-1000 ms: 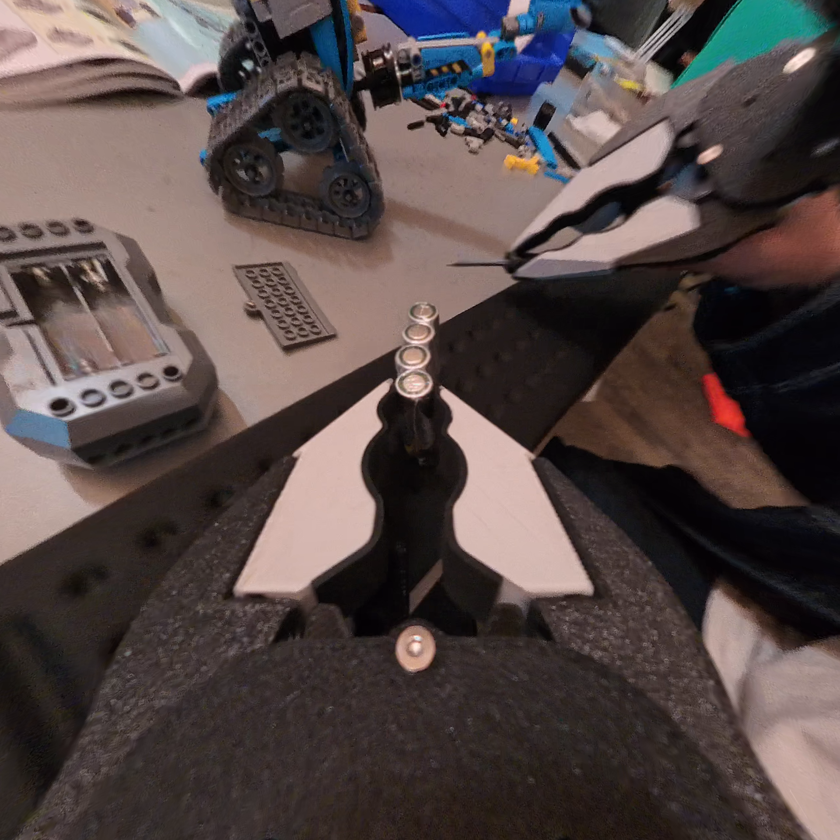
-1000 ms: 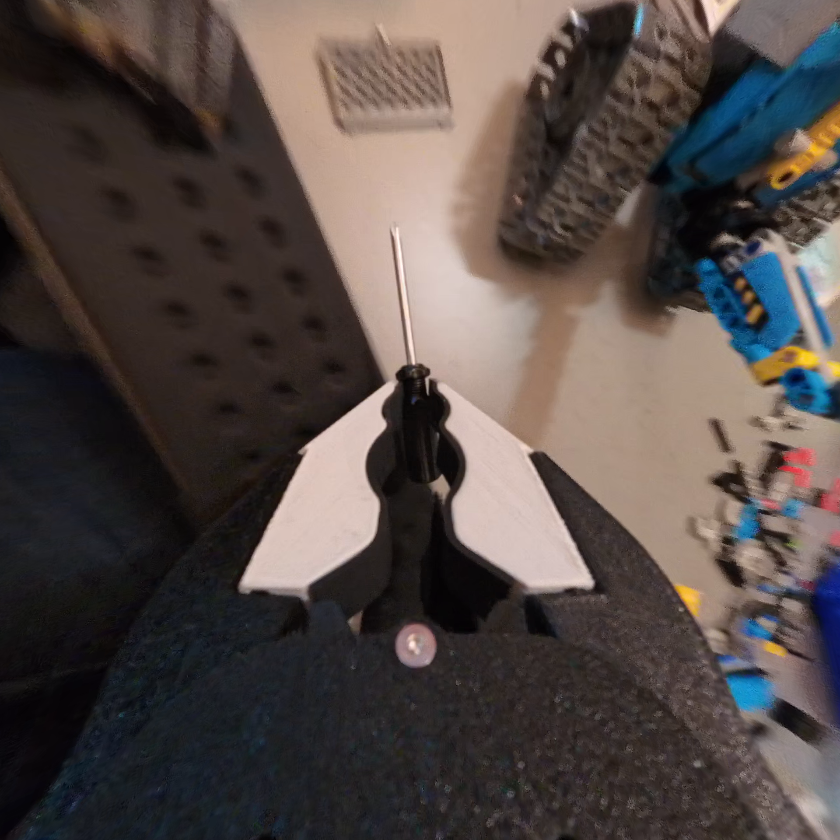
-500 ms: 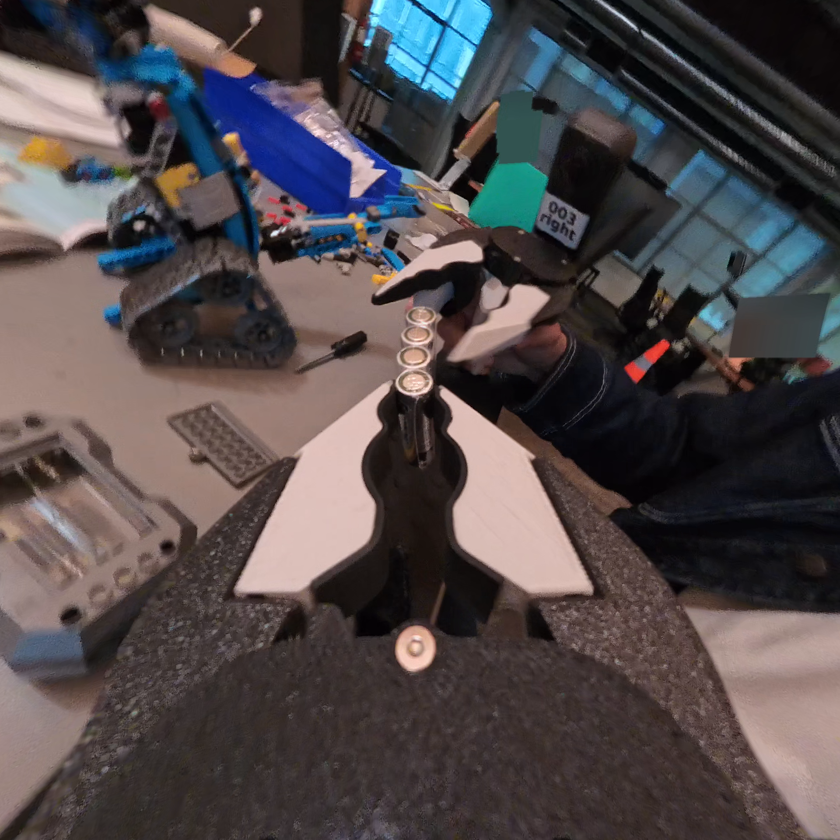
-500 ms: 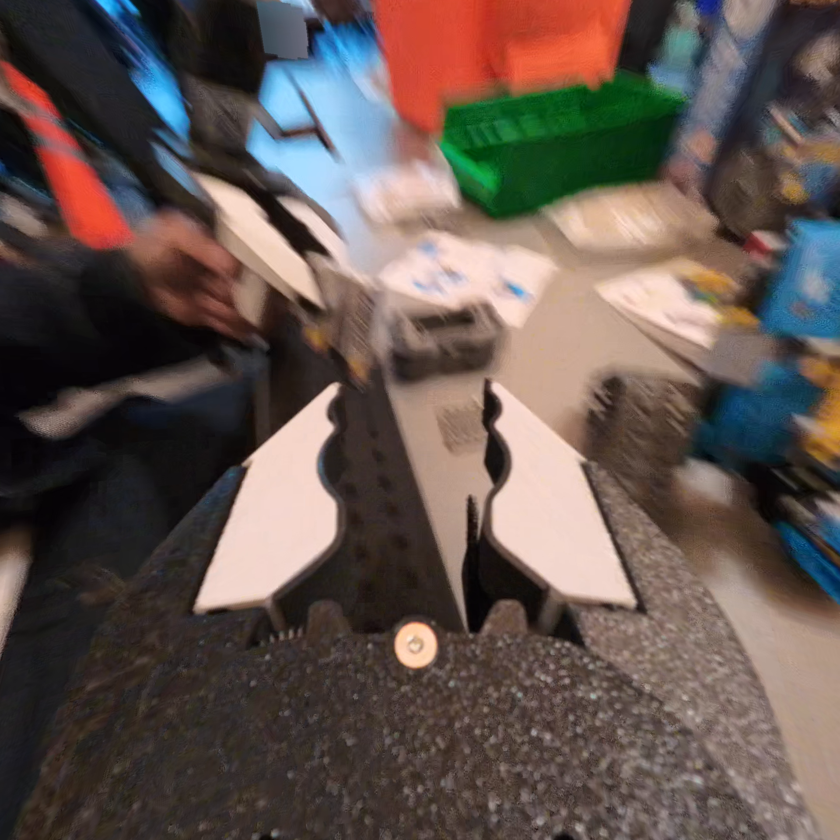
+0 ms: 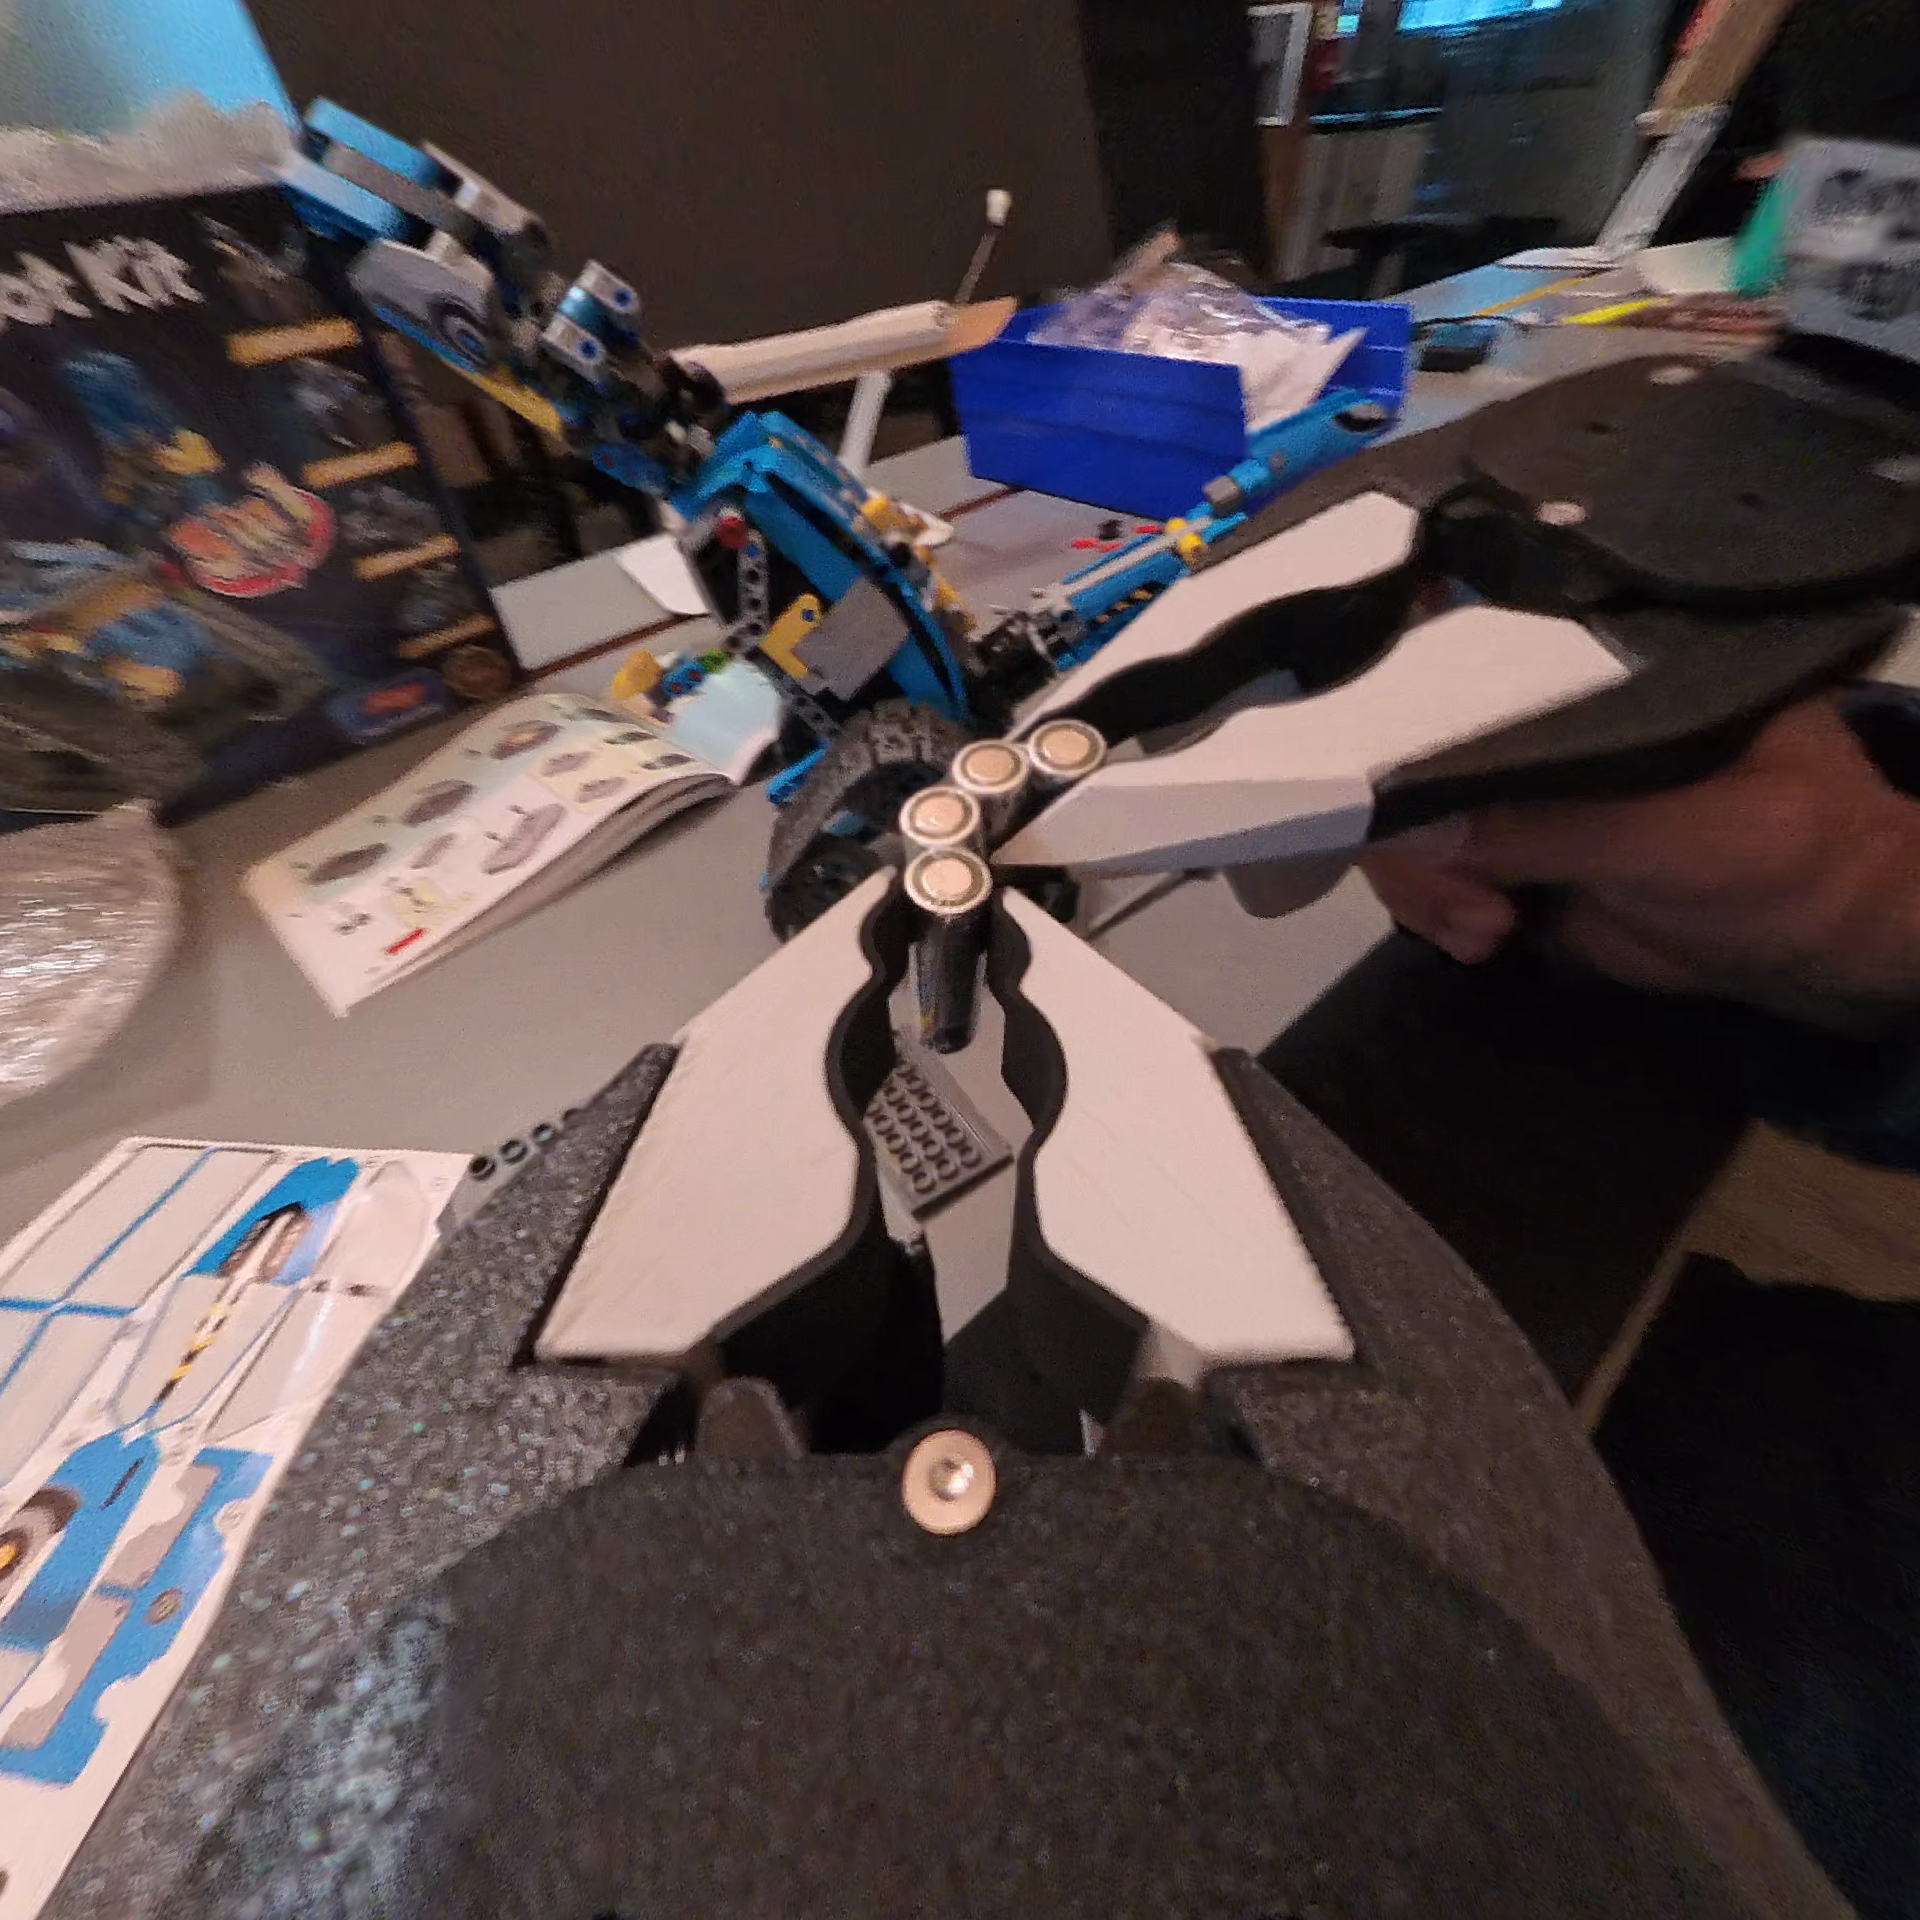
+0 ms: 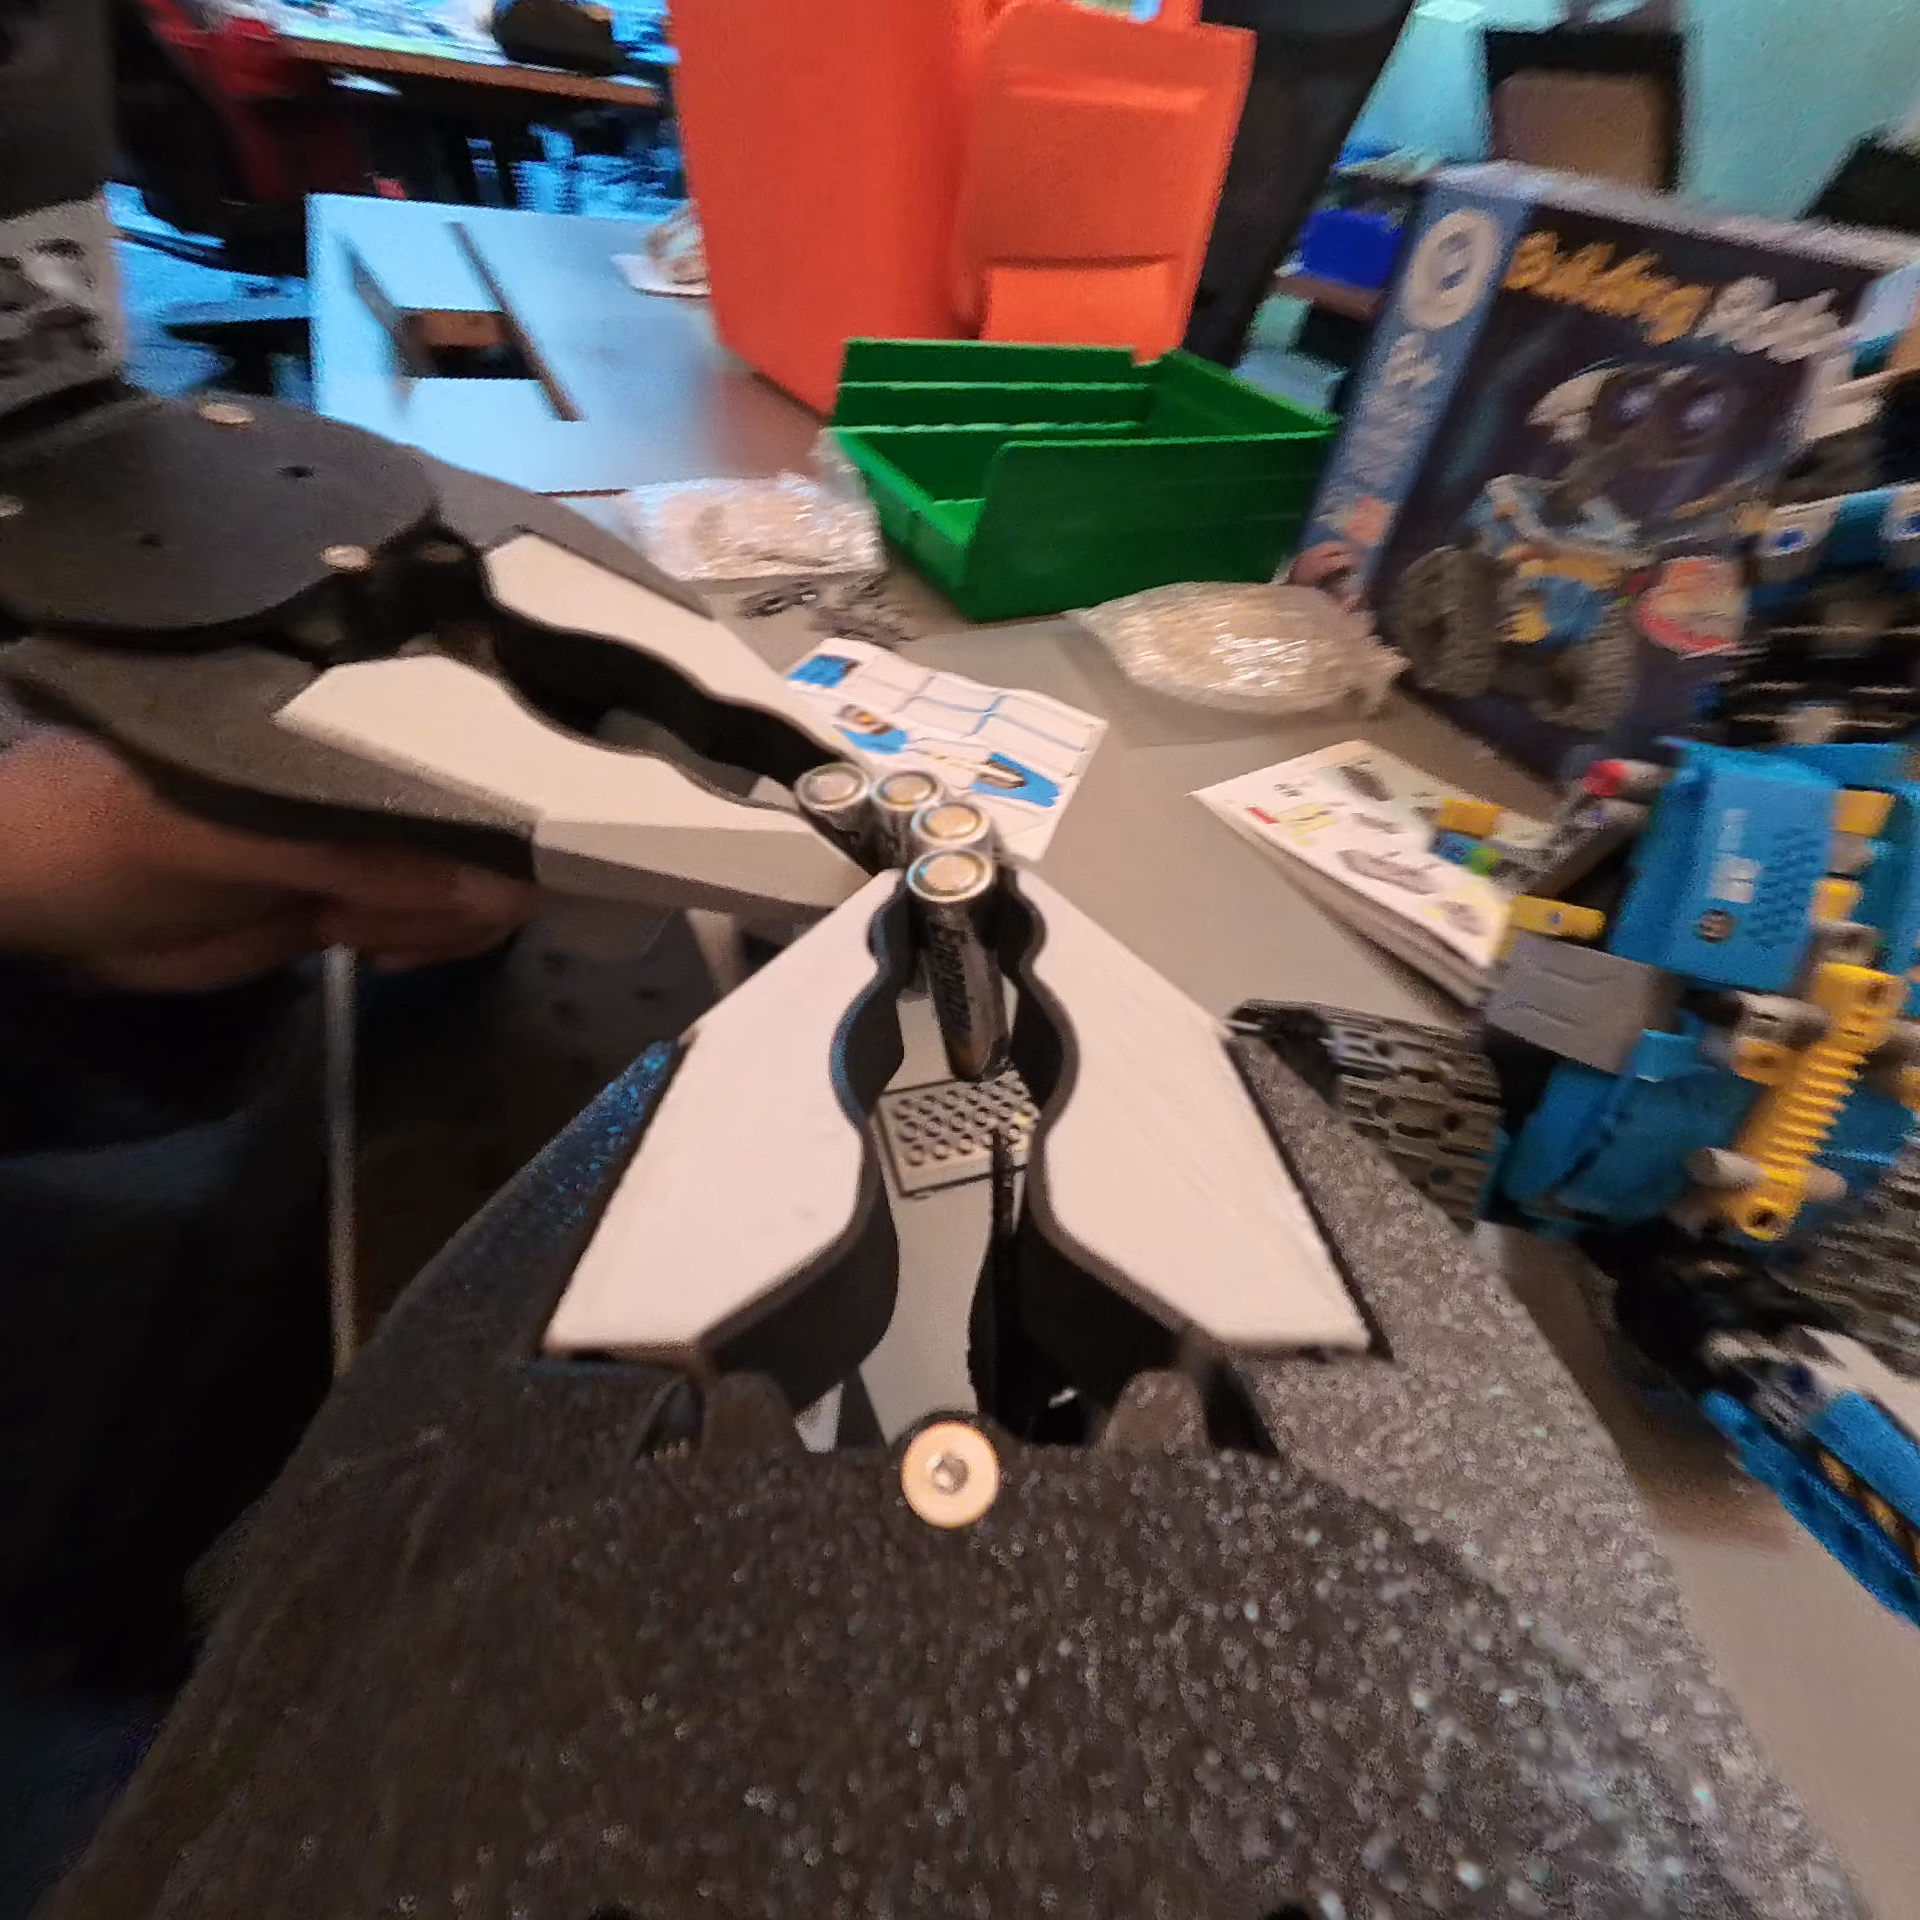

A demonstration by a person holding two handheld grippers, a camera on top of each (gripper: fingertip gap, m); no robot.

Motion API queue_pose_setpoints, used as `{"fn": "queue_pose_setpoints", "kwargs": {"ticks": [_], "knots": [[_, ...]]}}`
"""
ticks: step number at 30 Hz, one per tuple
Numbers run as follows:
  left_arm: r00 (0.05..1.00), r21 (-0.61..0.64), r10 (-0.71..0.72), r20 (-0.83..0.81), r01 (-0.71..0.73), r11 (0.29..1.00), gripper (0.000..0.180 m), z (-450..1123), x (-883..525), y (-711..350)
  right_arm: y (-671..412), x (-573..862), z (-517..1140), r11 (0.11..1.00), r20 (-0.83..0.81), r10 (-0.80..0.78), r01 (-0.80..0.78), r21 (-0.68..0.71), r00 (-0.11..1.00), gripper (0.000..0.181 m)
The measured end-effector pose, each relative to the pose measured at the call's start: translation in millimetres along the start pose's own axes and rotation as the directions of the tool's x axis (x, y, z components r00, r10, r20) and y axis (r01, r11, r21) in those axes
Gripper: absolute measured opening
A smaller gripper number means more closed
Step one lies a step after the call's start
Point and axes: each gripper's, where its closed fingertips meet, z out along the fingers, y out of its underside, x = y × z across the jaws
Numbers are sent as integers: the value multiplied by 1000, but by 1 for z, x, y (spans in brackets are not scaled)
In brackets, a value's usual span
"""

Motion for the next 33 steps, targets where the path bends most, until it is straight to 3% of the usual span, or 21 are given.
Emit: {"fn": "queue_pose_setpoints", "kwargs": {"ticks": [6,9,12,14,17,19,23,26,33], "knots": [[973,111,52,226,-79,991,9,7,7,-18,-11,11,-19,994,-350,-67,92,55,934,13],[949,129,88,301,-133,983,9,7,9,-24,-15,13,-24,993,-413,-64,100,67,908,13],[978,148,127,165,-152,977,9,-2,15,-25,-18,5,-26,995,-154,1,15,99,988,13],[992,182,15,-123,7,983,10,-11,28,-28,-18,-6,-33,983,139,141,-155,97,980,12],[835,159,-171,-523,293,943,11,-31,47,-41,-29,-29,-52,930,515,302,-366,26,802,12],[704,110,-190,-684,358,927,11,-44,56,-46,-35,-43,-61,912,650,327,-410,-27,686,12],[449,56,-142,-882,399,915,10,-74,78,-59,-52,-72,-83,889,847,297,-452,-76,441,12],[354,58,-98,-930,406,912,11,-85,84,-68,-62,-80,-93,862,908,287,-496,-107,303,12],[265,65,-62,-962,447,892,12,-87,89,-76,-68,-78,-103,744,957,289,-634,-210,22,12]]}}
